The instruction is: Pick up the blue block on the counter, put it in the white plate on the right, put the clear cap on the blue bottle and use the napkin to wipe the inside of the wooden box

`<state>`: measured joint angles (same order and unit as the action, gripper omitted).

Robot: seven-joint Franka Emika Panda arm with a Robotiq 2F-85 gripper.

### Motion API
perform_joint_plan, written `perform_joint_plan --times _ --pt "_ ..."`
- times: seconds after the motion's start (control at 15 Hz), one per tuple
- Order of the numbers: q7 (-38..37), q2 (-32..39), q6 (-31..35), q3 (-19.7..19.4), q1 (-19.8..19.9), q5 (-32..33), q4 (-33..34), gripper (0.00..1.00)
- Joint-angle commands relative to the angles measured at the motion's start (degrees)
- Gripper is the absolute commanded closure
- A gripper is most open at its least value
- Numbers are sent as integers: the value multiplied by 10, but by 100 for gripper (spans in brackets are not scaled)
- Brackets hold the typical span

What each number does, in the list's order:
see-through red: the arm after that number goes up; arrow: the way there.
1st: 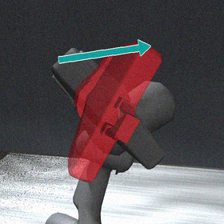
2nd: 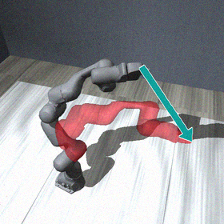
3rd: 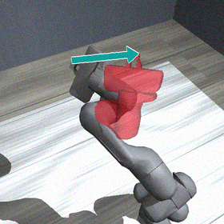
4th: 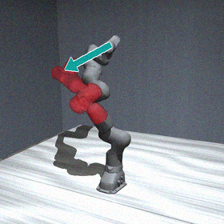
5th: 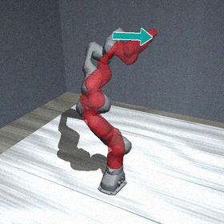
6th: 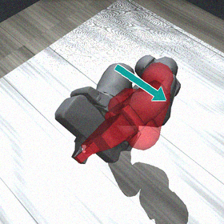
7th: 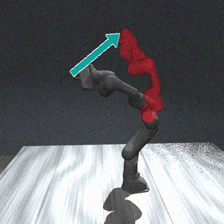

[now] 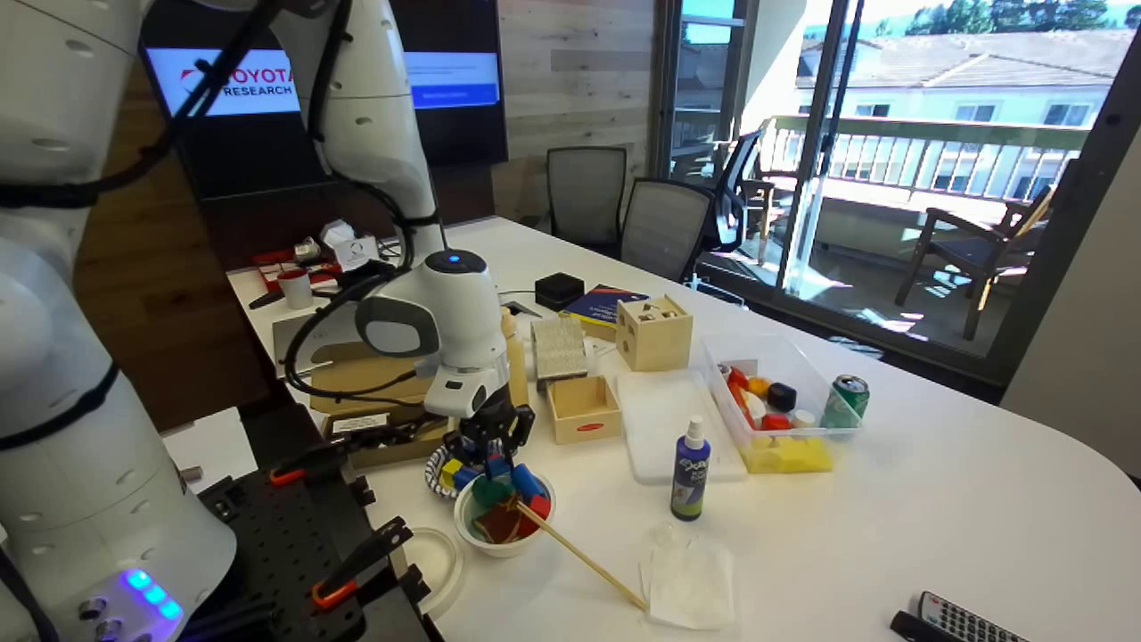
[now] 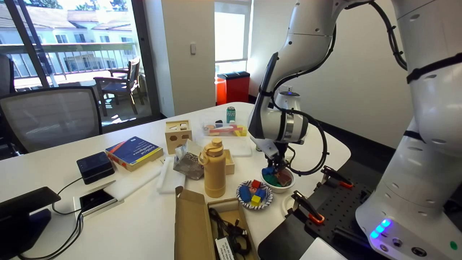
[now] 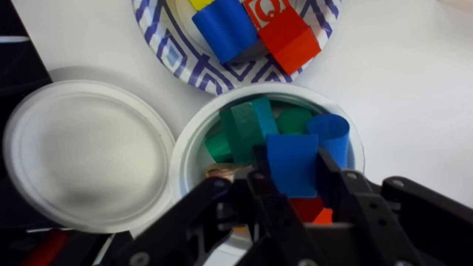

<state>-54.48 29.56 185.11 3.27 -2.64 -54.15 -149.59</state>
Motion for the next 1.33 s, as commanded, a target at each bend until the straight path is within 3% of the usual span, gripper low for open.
perform_joint_plan --times 0.0,0.47,0.53,0.67,0.73,1.0,1.07,1.27 --pt "-6 -6 15 4 9 -14 -9 92" --pt "-6 17 8 -19 3 -9 3 92" --pt "-7 21 11 -24 0 -9 5 42" --pt "12 14 14 6 28 -2 15 35" --pt "13 11 17 11 27 -1 17 27" --pt "46 -27 49 105 96 19 34 0" --pt "51 -38 54 111 100 26 32 0" --pt "80 -69 44 76 98 53 33 0"
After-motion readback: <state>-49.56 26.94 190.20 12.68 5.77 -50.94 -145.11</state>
